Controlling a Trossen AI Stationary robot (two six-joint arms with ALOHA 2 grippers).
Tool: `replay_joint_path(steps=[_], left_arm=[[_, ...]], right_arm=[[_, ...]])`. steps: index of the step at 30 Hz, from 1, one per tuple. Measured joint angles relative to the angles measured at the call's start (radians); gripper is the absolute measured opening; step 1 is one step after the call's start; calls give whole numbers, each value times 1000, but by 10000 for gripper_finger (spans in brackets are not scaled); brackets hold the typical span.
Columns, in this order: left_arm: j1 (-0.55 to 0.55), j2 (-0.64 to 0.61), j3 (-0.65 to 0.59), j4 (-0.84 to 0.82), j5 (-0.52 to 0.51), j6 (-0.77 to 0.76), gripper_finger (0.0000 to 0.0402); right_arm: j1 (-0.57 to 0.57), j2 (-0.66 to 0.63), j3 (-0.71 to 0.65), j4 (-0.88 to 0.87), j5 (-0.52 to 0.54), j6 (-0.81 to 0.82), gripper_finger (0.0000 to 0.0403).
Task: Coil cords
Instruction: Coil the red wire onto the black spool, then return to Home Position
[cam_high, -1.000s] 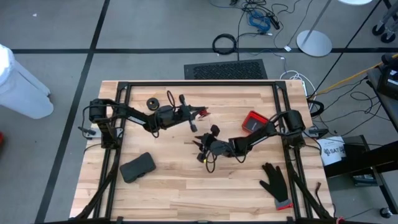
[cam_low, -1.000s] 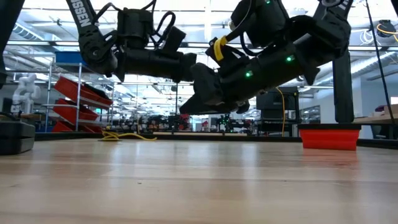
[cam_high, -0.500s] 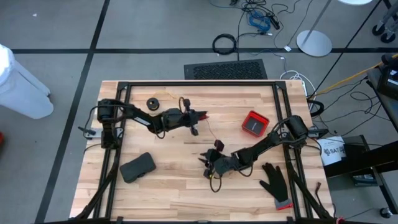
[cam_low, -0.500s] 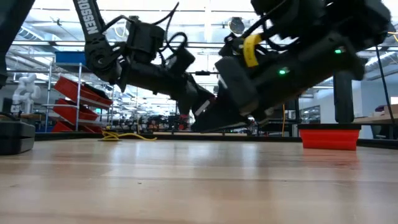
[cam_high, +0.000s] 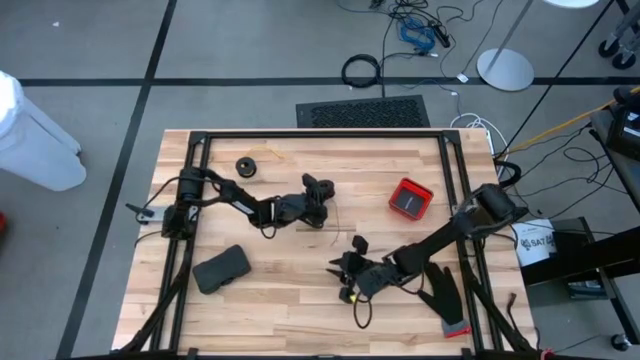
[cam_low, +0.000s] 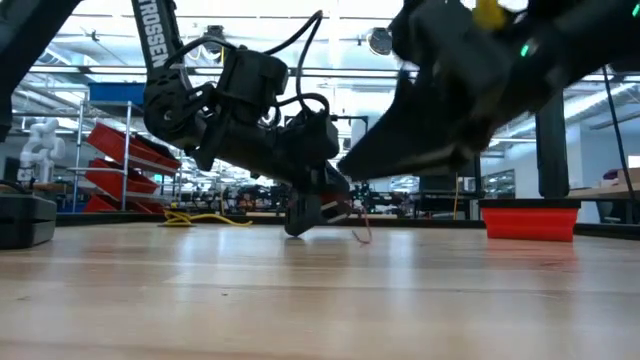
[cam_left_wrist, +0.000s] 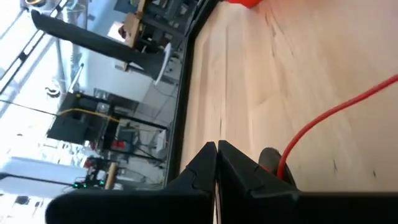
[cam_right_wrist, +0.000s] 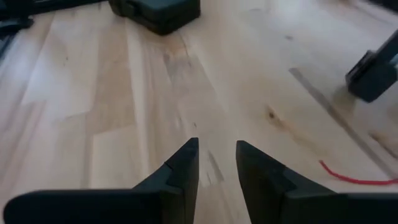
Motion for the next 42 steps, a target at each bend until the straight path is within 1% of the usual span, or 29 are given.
replay_joint_path(steps=[3, 7, 12, 16, 19, 23, 28, 31, 34, 38, 42], left_arm=[[-15, 1, 0, -2, 2, 37, 25], [-29, 2, -1, -15, 5, 51, 59], [-36, 1, -1, -97, 6, -1, 108], [-55, 0, -1, -124, -15, -40, 132], [-90, -6, -2, -141, -14, -90, 140], [-126, -34, 1, -259, 4, -223, 142], [-166, -66, -2, -329, -6, -292, 142], [-187, -117, -6, -355, 1, -324, 142], [-208, -193, -13, -415, -18, -339, 142], [-225, -366, -17, -447, -61, -371, 142], [-228, -562, -54, -508, -88, -406, 142]], right_arm=[[18, -67, 0, -75, 25, 0, 93], [44, -171, 0, -176, 81, -8, 93], [85, -307, 0, -288, 173, -22, 93], [115, -392, 0, -353, 250, -45, 93], [118, -442, 0, -418, 288, -34, 93], [106, -501, 0, -515, 303, 8, 93], [81, -545, 0, -584, 303, 7, 93], [64, -547, 0, -594, 299, -38, 93], [54, -552, 0, -568, 287, -135, 93], [49, -621, 0, -559, 284, -263, 93], [48, -751, 0, -563, 279, -407, 93]])
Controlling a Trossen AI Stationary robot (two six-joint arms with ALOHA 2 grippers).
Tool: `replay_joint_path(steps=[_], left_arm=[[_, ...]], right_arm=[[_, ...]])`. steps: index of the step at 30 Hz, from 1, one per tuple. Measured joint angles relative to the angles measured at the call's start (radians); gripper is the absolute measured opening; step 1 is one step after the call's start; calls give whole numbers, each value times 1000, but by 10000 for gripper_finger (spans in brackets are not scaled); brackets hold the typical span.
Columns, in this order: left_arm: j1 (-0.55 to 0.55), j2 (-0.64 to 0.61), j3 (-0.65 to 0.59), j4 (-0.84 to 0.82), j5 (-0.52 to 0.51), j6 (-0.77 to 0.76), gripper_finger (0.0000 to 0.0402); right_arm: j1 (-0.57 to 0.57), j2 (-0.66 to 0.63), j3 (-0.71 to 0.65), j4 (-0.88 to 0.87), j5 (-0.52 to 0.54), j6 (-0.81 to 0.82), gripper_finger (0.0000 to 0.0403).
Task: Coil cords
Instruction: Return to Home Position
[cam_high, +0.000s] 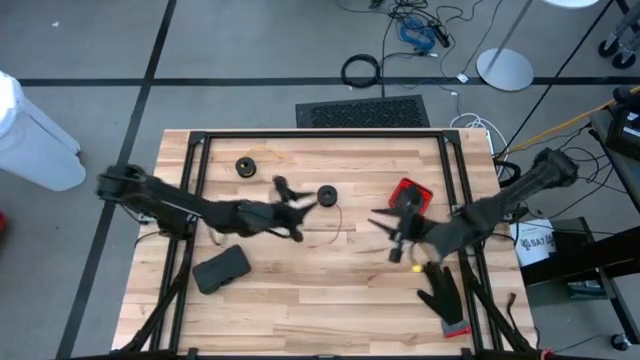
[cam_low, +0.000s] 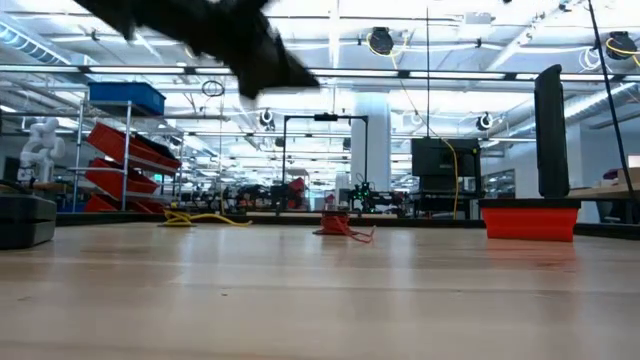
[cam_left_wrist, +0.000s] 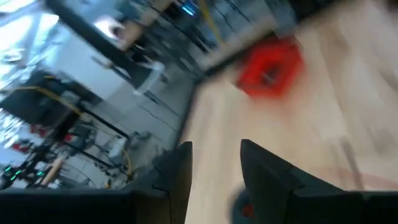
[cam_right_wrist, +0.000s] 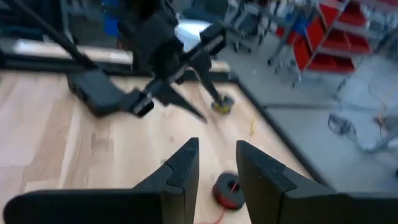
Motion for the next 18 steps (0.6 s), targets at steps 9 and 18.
replay_joint_path(steps=[9, 18], left_arm=[[2, -440, -197, -39, -41, -93, 142], [2, -776, -486, -1, 19, -286, 142]], right_arm=[[0, -338, 0, -112, -188, -280, 93], [-23, -637, -176, -78, -371, -415, 93]])
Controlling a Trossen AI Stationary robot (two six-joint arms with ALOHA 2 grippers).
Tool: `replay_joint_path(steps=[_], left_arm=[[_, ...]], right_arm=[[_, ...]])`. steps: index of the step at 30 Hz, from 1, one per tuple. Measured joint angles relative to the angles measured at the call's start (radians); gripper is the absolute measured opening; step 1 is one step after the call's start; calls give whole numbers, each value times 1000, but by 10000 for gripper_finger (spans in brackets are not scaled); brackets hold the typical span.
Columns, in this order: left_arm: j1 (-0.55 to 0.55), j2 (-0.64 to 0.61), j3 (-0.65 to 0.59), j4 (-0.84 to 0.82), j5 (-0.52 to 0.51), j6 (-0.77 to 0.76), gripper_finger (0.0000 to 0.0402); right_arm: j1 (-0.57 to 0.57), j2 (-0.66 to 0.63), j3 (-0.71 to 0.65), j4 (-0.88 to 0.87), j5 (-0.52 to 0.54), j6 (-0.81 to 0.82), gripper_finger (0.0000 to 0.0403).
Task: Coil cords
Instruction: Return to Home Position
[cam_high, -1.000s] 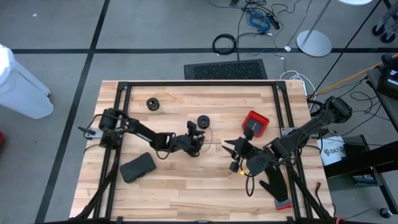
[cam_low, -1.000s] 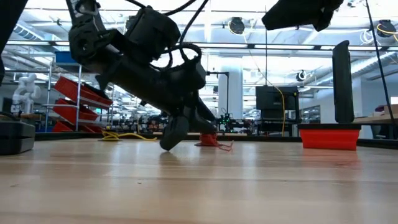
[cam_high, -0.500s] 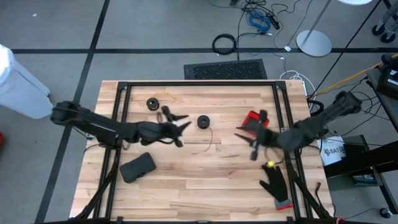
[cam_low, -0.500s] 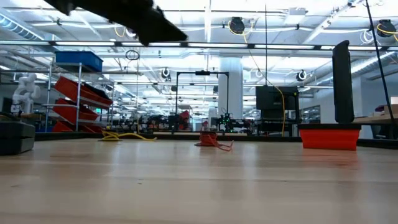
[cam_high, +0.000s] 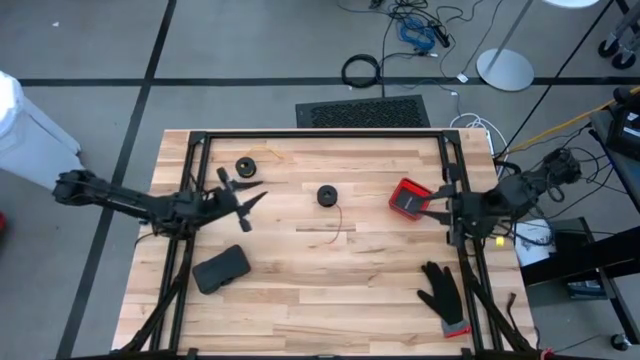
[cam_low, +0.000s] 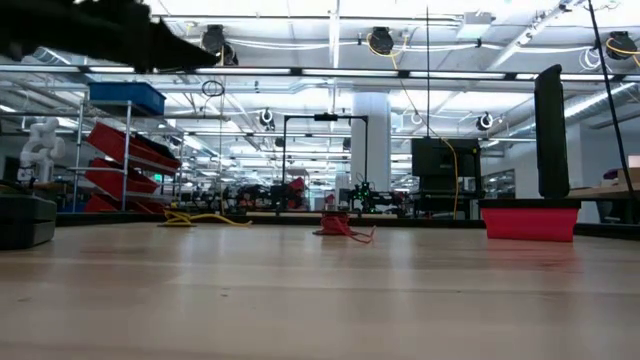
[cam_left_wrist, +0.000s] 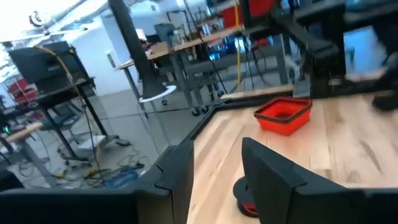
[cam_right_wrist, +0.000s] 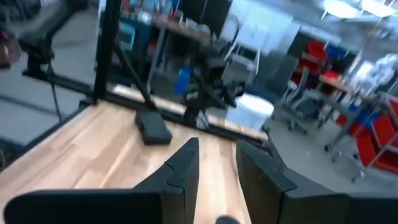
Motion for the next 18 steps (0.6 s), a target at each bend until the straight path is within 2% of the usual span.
replay_joint_path(steps=[4, 8, 11, 13, 18], left_arm=[[1, -99, -130, 131, -5, -31, 142], [12, -162, -245, 257, -13, -34, 142], [35, -187, -251, 206, -28, -60, 142], [51, -188, -251, 204, -29, -75, 142], [83, -189, -251, 203, -25, -75, 142]], right_arm=[[-25, -163, -179, 169, -51, -63, 93], [-53, -350, -357, 283, -55, -99, 93], [-70, -485, -475, 407, -90, -136, 93], [-82, -484, -526, 498, -102, -172, 93], [-115, -486, -597, 599, -159, -196, 93]])
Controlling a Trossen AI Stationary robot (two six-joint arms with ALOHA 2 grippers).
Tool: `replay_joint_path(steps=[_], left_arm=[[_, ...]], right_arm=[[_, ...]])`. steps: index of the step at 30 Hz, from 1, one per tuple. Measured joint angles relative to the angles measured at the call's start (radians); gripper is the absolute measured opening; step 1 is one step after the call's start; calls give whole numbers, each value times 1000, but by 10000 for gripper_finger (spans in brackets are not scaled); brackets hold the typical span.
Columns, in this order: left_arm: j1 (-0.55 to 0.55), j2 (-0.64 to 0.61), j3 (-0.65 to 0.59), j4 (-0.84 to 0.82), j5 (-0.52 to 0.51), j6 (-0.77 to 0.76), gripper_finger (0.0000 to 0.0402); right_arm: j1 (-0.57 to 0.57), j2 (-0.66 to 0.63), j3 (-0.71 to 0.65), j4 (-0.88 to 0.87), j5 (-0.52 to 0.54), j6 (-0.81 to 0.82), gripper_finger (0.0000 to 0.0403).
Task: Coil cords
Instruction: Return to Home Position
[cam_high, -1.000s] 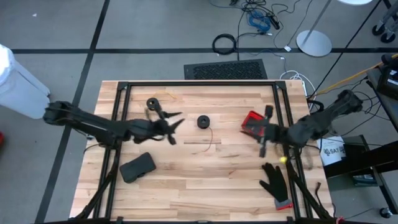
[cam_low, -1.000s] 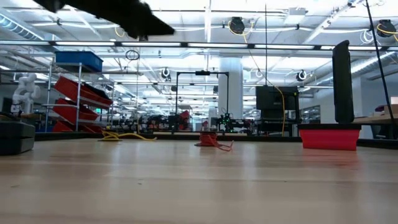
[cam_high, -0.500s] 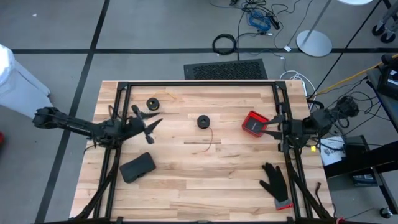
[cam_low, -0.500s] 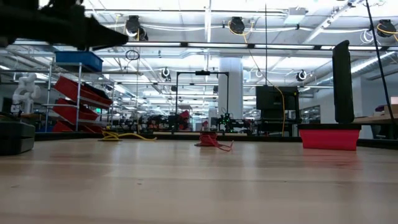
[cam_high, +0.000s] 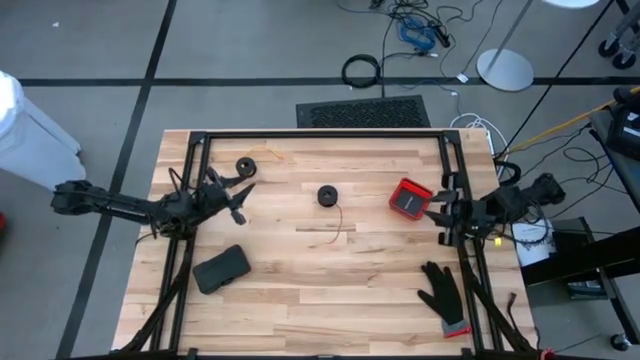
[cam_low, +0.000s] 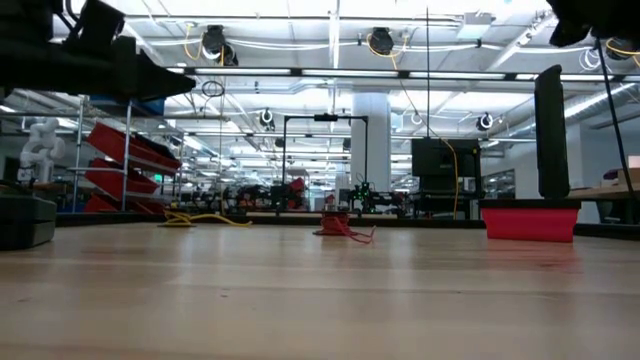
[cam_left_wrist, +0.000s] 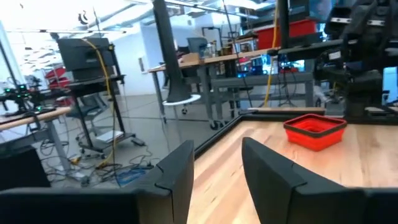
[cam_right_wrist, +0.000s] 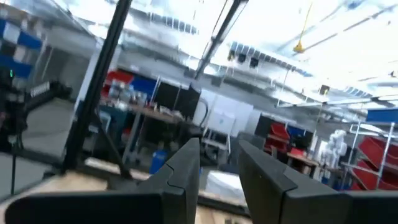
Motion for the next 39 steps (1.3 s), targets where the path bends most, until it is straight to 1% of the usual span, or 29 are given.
replay_joint_path(steps=[6, 10, 13, 18, 21, 23, 27, 32, 35, 39], left_arm=[[21, 0, 0, -38, -9, -27, 142], [23, 0, 0, -63, -23, -70, 142], [23, 0, 0, -70, -41, -75, 142], [23, 0, 0, -70, -42, 3, 142], [22, 0, 0, -69, -42, 3, 142], [22, 0, 0, -69, -42, 3, 142], [23, 0, 0, -69, -42, 3, 142], [23, 0, 0, -69, -42, 3, 142], [22, 0, 0, -69, -42, 3, 142], [22, 0, 0, -69, -42, 2, 142]], right_arm=[[-47, 1, -36, -61, 9, 22, 93], [-77, 1, -59, -89, -10, 59, 93], [-101, 1, -75, -128, -61, 105, 93], [-142, 1, -94, -210, -164, 201, 93], [-165, 2, -94, -267, -250, 255, 93], [-177, 1, -94, -277, -281, 285, 93], [-197, 2, -89, -289, -274, 328, 93], [-204, 3, -83, -297, -207, 383, 93], [-204, 3, -83, -303, -154, 373, 93], [-204, 3, -82, -300, -77, 311, 93]])
